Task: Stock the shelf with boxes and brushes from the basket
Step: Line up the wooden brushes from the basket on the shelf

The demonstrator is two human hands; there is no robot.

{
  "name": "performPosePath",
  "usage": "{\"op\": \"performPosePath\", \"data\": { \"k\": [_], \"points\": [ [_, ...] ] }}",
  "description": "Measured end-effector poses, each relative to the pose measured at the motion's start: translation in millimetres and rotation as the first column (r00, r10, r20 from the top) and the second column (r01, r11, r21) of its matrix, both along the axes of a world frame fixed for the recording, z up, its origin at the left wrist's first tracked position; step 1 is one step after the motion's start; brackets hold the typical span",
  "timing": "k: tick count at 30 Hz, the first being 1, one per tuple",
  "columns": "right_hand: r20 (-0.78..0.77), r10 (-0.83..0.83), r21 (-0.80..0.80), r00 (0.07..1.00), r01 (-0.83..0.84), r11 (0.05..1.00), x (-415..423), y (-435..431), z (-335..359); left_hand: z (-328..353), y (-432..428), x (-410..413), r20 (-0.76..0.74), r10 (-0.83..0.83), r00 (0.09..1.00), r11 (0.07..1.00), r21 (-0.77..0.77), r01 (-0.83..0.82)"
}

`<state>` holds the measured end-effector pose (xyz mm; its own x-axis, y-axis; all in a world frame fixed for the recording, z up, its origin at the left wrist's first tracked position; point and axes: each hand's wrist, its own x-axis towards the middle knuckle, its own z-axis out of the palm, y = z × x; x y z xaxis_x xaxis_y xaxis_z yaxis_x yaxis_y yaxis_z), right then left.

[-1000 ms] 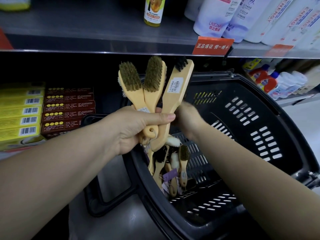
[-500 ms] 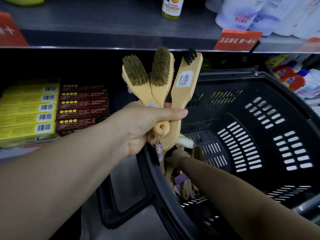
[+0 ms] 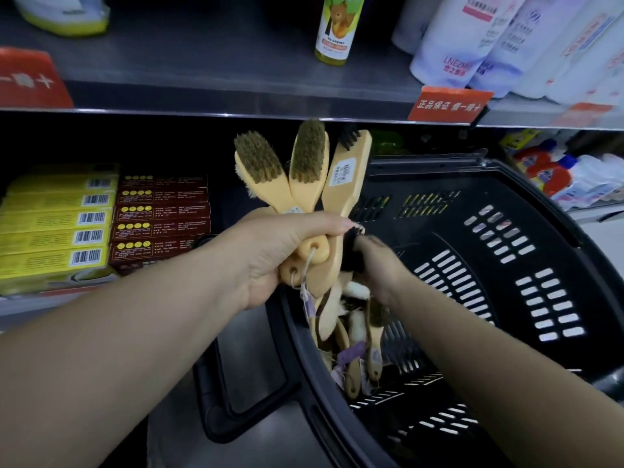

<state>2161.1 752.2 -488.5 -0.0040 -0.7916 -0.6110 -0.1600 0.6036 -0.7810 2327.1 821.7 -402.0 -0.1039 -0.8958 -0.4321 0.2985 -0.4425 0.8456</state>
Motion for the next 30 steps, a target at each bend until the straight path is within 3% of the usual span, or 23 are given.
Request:
{"op": "performPosePath", "data": {
  "k": [2, 4, 7, 12, 17, 24, 30],
  "points": [
    [0.208, -0.058, -0.084, 0.976, 0.077, 0.993, -1, 0, 43, 3, 2, 0, 0.011, 0.049, 0.999, 0.999, 0.003, -0.049],
    [0.435, -0.107, -0.132, 0.894, 0.18, 0.975, -2, 4, 77, 4, 4, 1, 0.008, 0.089, 0.996, 0.996, -0.017, -0.089],
    [0.571, -0.132, -0.095, 0.811, 0.224, 0.97, 12, 25, 116, 7, 10, 2, -0.002, 0.14, 0.99, 0.99, -0.027, -0.14],
    [0.638, -0.075, -0.027, 0.766, 0.12, 0.992, 46, 50, 137, 10, 29, 11, 0.0, 0.258, 0.966, 0.966, 0.005, -0.258],
    [0.729, -0.156, 0.115, 0.667, 0.105, 0.988, 78, 53, 135, 7, 44, 40, -0.007, 0.425, 0.905, 0.904, 0.042, -0.424],
    [0.623, -0.006, 0.065, 0.782, -0.045, 0.997, 133, 52, 105, -13, 57, 94, 0.131, 0.586, 0.8, 0.8, 0.065, -0.596],
    [0.533, 0.048, 0.033, 0.845, -0.078, 0.996, 139, 43, 90, -22, 59, 91, 0.035, 0.522, 0.853, 0.838, 0.169, -0.519]
  ]
}}
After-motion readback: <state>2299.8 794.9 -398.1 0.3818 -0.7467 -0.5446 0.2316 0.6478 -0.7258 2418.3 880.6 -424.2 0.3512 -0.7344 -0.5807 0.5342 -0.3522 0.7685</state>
